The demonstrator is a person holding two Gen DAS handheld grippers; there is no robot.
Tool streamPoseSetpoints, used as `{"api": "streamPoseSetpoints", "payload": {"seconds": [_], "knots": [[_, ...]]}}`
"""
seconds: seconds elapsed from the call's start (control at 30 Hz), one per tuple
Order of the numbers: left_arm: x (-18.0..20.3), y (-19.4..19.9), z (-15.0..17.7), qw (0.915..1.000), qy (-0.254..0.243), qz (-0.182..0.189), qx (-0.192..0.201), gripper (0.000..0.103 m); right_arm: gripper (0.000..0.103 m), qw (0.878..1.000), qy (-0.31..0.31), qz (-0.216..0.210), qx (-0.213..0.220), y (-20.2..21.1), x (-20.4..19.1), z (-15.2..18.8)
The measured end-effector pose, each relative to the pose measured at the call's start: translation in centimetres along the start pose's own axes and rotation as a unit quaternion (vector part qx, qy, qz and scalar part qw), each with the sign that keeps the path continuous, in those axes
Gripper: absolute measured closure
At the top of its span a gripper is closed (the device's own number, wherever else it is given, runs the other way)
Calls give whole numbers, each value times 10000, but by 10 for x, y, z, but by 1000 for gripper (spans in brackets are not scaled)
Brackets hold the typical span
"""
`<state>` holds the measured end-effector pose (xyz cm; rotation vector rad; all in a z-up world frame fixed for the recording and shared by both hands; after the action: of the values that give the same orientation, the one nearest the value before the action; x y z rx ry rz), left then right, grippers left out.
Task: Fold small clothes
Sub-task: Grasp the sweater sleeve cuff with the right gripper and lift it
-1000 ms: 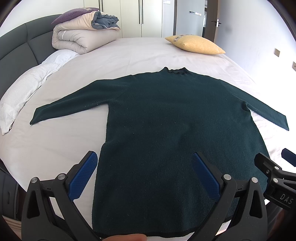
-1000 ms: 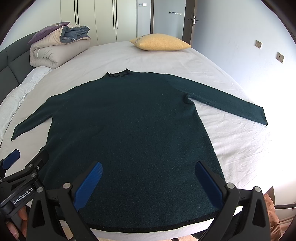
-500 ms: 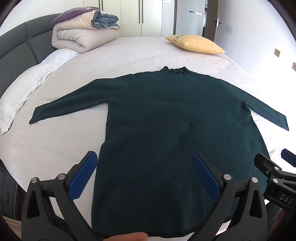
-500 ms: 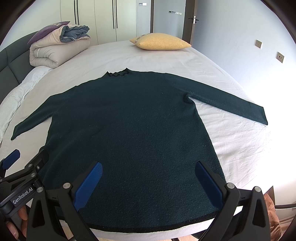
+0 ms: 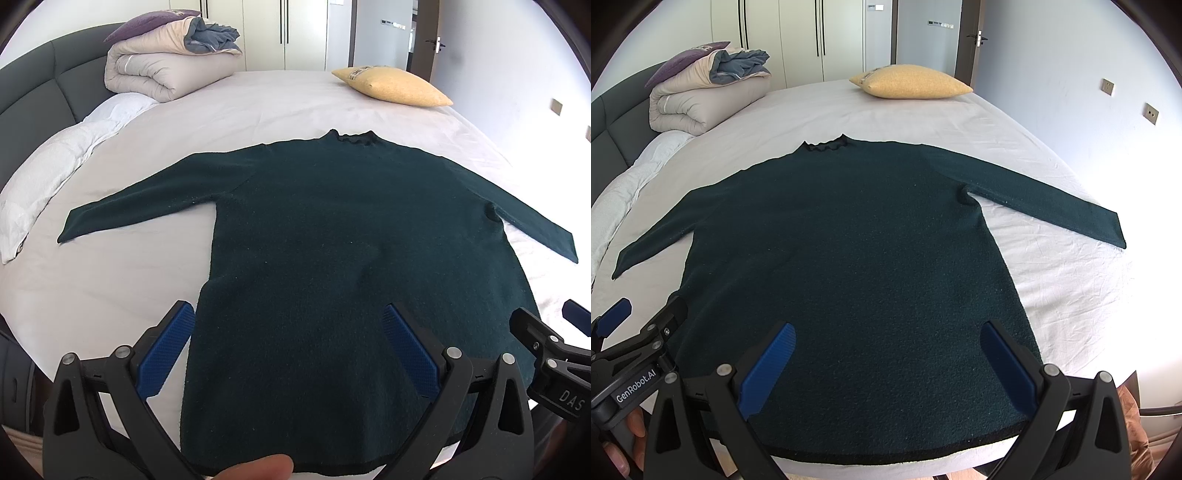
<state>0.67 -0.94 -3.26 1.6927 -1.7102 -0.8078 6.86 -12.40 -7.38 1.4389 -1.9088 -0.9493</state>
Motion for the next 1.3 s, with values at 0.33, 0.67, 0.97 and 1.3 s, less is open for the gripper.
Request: {"api": "streamPoseSetpoints", "payload": {"seconds": [0.33, 0.67, 0.97, 1.3], "knots": [[-4, -2, -1, 9999, 76, -18, 77, 0, 0, 10000, -5, -2, -38, -7, 2, 12], [-18, -29, -18, 9968, 449, 572, -321, 0, 0, 9997, -148, -113, -154, -23, 19, -6], [-17, -73, -50, 9862, 766, 1426, -362, 0, 0, 9964, -833, -79, -92, -50, 98, -46], [0, -131, -80, 9889, 656, 1042, -828, 0, 0, 9414, -3330, -543, 2, -102, 309, -54]]}}
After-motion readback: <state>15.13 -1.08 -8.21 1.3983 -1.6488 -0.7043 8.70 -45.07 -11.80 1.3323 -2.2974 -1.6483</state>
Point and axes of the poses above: each gripper's, at about its wrist camera, not at the fingertips, and y roughly against the way its jaws point, x to its right, z to its underside, the point moved 1 cm from there along -y, roughly the way its jaws point, and after that the axes turned 1 degree about -x, right-handed, at the moved point
